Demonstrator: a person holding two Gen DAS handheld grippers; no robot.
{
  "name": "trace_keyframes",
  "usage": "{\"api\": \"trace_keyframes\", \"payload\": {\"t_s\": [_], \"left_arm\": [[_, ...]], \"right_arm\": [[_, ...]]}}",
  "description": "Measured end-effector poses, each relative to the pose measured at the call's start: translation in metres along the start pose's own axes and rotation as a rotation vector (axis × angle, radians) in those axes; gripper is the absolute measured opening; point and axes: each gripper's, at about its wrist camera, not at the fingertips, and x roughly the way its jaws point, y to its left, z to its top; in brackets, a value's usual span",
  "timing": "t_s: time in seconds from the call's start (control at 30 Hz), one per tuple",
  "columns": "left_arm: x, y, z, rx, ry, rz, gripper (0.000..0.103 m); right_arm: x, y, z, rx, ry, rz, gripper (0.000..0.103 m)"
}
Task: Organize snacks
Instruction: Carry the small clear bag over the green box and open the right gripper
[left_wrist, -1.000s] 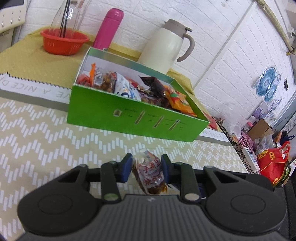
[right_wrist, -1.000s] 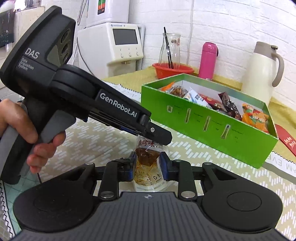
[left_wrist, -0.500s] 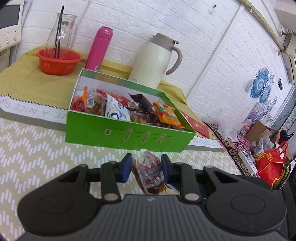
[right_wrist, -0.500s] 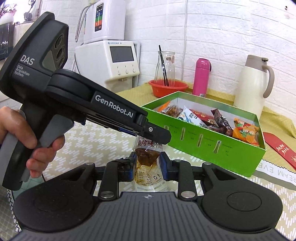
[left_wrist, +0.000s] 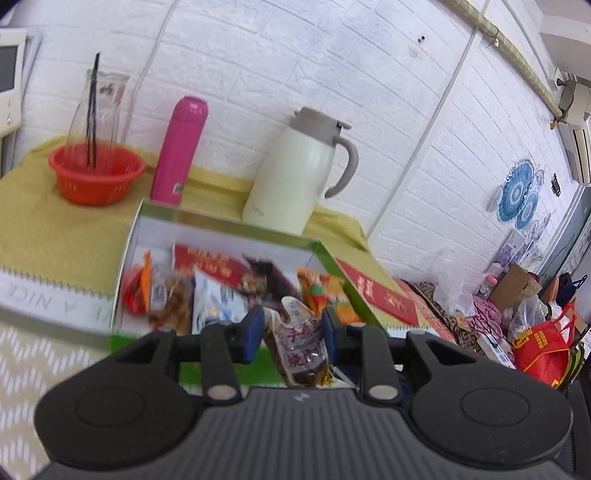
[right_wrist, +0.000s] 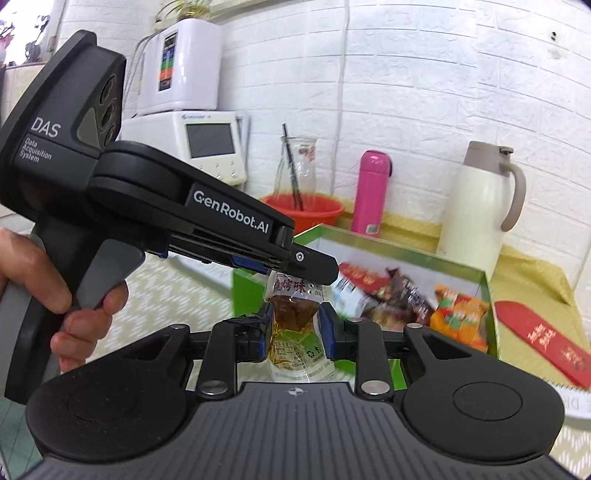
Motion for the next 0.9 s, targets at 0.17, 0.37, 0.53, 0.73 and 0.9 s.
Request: {"api": "trace_keyframes", "payload": {"t_s": [0.17,0.37,0.53,0.73,0.9], "left_arm": [[0.034,0.006,0.016,0.028,-0.007,0.020,0.026],[0.068,0.020,0.019,0.014,-0.022,0.047,0.028],[0.073,0.029,0.020,0.003,-0.055,0.078,0.050],[0.067,0.039,0.025,0.008,-0.091,0.153,0.058],[0.055,0.042,0.025,0.041,-0.096,0.249,0.063]], "right_arm": [[0.032,-0.026,0.007,0.056,-0.007,-0.018,0.049],[0.062,-0.040,0.006,0.084,-0.007,-0.047,0.049],[0.071,-0.042,0.007,0.060,0.004,-0.071,0.050],[0.076,-0.061,0.006,0.138,-0.037,-0.137,0.097],[0.060,-0.081,0.007,0.281,-0.121,-0.140,0.103]]}}
